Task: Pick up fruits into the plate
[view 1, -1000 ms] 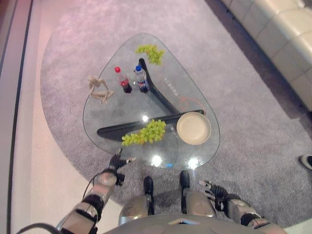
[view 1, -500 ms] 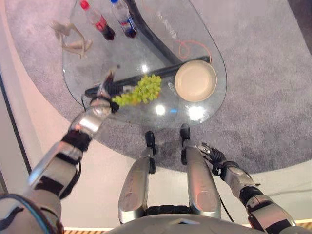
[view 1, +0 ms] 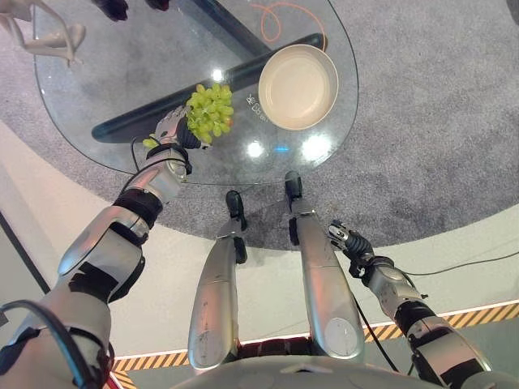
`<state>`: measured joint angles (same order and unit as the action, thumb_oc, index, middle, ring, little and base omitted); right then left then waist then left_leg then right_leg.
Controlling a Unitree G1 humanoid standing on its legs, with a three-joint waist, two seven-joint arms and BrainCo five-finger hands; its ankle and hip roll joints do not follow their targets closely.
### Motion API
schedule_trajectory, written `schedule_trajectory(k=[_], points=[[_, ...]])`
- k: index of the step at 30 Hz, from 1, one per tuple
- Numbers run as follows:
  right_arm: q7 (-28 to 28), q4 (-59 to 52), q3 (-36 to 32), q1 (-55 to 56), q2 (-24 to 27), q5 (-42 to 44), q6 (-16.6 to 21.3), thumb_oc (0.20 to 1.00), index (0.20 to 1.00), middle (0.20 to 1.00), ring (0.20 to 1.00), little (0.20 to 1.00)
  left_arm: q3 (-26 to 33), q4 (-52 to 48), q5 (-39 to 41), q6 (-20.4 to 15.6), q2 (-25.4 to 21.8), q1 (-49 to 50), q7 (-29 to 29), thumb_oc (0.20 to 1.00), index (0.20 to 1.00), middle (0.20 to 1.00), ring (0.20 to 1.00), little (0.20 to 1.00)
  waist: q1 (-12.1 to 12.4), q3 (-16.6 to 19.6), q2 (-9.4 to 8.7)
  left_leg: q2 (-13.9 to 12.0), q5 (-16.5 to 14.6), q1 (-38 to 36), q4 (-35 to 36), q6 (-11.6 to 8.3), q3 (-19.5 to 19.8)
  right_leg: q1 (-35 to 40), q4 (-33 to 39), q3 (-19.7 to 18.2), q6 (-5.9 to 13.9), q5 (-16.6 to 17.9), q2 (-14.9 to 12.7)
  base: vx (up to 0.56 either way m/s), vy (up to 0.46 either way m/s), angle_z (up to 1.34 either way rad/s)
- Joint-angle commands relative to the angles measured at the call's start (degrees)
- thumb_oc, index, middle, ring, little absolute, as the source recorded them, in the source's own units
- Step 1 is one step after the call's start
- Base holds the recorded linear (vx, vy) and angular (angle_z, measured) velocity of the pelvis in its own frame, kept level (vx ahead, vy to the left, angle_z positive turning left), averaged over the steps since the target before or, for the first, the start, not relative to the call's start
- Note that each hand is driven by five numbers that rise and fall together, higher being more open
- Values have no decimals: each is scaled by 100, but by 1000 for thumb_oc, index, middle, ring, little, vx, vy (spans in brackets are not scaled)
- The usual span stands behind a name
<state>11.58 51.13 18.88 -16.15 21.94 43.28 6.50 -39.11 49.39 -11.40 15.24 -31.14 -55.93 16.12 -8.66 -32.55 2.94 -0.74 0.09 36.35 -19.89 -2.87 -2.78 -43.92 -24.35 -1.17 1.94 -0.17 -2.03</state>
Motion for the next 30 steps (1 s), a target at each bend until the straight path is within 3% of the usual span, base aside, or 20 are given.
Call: schedule_trajectory(k=[1,10,17,28,29,30], points=[[51,-505,170,365,-35,209,174,1000,1000,1000,1000,1000,81,323,-211,285,-192,-130,-7,1000,1000,1000,1000,1000,-51,276,-265,329,-265,482,-498,259,-115,-82,-328,206,-30,-159,246,0,0,0],[50,-743,184,483,-57,523,251,1000,1000,1000,1000,1000,125,933,-311,828,-178,-119,546,1000,1000,1000,1000,1000,-61,276,-360,337,-308,943,-747,263,-58,-507,-556,198,-12,-197,324,1,-2,-4],[63,-736,191,511,-30,645,319,1000,1000,1000,1000,1000,401,1179,-141,957,-326,-22,1236,1000,1000,1000,1000,1000,-13,276,-358,355,-287,1086,-795,233,-3,-648,-609,194,-4,-189,327,0,0,-1],[-107,-1080,186,477,61,812,252,1000,1000,1000,1000,1000,520,1534,-158,1521,-495,-13,1257,1000,1000,1000,1000,1000,4,276,-383,347,-310,1409,-982,209,25,-976,-837,217,1,-228,340,12,32,0],[-102,-1075,183,470,72,832,257,1000,1000,1000,1000,1000,527,1562,-187,1472,-511,-16,1224,953,953,953,953,953,7,276,-386,347,-320,1440,-1007,207,29,-1009,-866,217,2,-234,343,0,0,0],[-104,-1083,183,479,77,850,269,1000,1000,1000,1000,1000,519,1556,-156,1391,-519,2,1250,200,200,200,200,200,10,276,-388,349,-330,1464,-1028,208,33,-1036,-887,220,3,-235,345,0,0,0]])
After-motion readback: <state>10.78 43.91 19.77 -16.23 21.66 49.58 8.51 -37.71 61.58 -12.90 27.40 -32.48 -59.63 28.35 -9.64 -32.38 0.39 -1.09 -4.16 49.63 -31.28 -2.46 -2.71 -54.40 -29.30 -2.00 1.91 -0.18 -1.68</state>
